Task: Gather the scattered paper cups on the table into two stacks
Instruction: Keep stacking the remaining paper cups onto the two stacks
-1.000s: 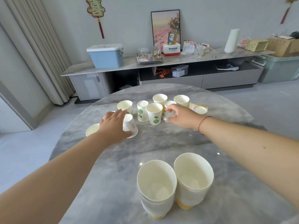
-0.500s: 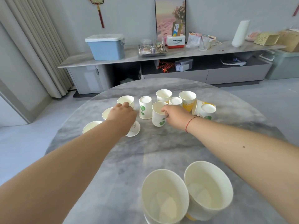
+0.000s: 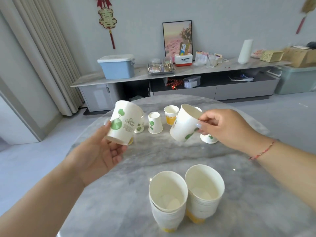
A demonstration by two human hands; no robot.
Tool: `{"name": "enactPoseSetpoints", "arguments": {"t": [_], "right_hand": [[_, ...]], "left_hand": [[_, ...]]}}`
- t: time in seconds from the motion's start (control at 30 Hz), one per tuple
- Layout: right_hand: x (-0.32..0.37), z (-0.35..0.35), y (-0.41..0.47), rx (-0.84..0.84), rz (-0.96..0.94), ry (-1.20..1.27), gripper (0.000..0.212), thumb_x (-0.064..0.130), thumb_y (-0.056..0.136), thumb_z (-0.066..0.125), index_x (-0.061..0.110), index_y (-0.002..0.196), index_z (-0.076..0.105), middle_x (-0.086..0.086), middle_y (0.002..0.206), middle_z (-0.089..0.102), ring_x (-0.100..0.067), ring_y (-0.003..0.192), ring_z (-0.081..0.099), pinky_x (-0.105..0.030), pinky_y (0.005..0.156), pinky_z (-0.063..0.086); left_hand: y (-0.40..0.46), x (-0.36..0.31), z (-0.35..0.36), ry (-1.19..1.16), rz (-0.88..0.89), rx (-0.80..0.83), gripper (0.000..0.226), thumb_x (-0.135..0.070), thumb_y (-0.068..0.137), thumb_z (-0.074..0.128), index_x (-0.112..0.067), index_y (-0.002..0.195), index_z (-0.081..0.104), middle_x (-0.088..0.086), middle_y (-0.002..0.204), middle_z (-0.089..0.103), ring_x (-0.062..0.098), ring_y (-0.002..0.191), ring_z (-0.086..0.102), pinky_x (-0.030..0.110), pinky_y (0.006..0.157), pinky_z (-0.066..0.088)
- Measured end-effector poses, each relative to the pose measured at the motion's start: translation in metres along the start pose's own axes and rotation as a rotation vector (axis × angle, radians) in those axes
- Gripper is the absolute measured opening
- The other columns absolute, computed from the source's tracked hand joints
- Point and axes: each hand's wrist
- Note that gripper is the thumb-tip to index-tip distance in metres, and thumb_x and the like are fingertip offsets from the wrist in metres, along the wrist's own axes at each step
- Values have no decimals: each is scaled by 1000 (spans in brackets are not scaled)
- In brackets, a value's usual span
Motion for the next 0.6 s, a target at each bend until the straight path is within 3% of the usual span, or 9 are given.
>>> {"name": "enactPoseSetpoints", "arguments": {"t": [0.1, 0.2, 0.27, 0.33, 0.4, 0.47, 0.53, 0.6], "right_hand": [[20, -22, -35, -51, -51, 125, 6, 17, 83, 67, 15, 77, 68, 0, 72, 73, -5, 58, 66, -17, 59, 53], [36, -36, -70, -89, -126, 274, 11, 22, 76, 67, 14, 68, 68, -2, 70, 71, -4, 54, 62, -8, 50, 45], [37, -39, -90, -88, -196, 240, 14, 25, 74, 73, 18, 63, 66, 3, 61, 66, -6, 53, 59, -5, 49, 41], [30, -39, -101, -51, -306, 57, 15, 27, 77, 72, 25, 63, 65, 7, 64, 64, -7, 58, 59, -9, 56, 44], [22, -33, -105, 0, -382, -83, 15, 37, 79, 67, 27, 68, 64, 10, 69, 65, -6, 62, 60, -15, 58, 47], [16, -26, -107, 62, -388, -126, 29, 54, 80, 59, 26, 76, 65, 12, 78, 66, -4, 66, 62, -19, 58, 50], [13, -20, -109, 111, -369, -112, 40, 66, 79, 52, 29, 90, 65, 14, 95, 66, -4, 69, 64, -22, 57, 52], [12, -19, -111, 109, -357, -65, 46, 71, 76, 52, 34, 101, 63, 18, 112, 61, -6, 68, 65, -21, 58, 54]], "left_hand": [[-23, 10, 4, -138, 43, 184, 79, -47, 43, 89, -12, 110, 69, 8, 91, 71, 18, 71, 67, 24, 58, 56], [-38, 20, 14, -89, 153, 216, 79, -37, 32, 94, -14, 105, 72, 8, 96, 73, 21, 79, 71, 27, 61, 58], [-47, 27, 24, 63, 256, 238, 71, -38, 34, 94, -18, 99, 75, 6, 103, 73, 19, 90, 71, 26, 69, 58], [-55, 32, 35, 262, 347, 309, 64, -36, 49, 90, -19, 108, 70, 6, 114, 70, 20, 105, 67, 28, 85, 56], [-58, 38, 42, 415, 380, 319, 55, -26, 60, 82, -18, 112, 66, 10, 118, 69, 25, 113, 63, 39, 98, 50], [-59, 45, 46, 515, 367, 273, 52, -24, 60, 79, -16, 110, 66, 9, 114, 70, 26, 112, 63, 48, 101, 47], [-58, 53, 50, 613, 366, 221, 63, -28, 53, 84, -17, 112, 64, 4, 112, 72, 21, 111, 64, 49, 101, 46], [-55, 62, 50, 734, 371, 189, 79, -37, 45, 88, -31, 117, 58, -5, 115, 69, 11, 111, 62, 42, 102, 46]]}}
Point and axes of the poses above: each hand's wrist, its own y-axis towards the middle knuckle, its own z-axis out of the palm, x = y × z
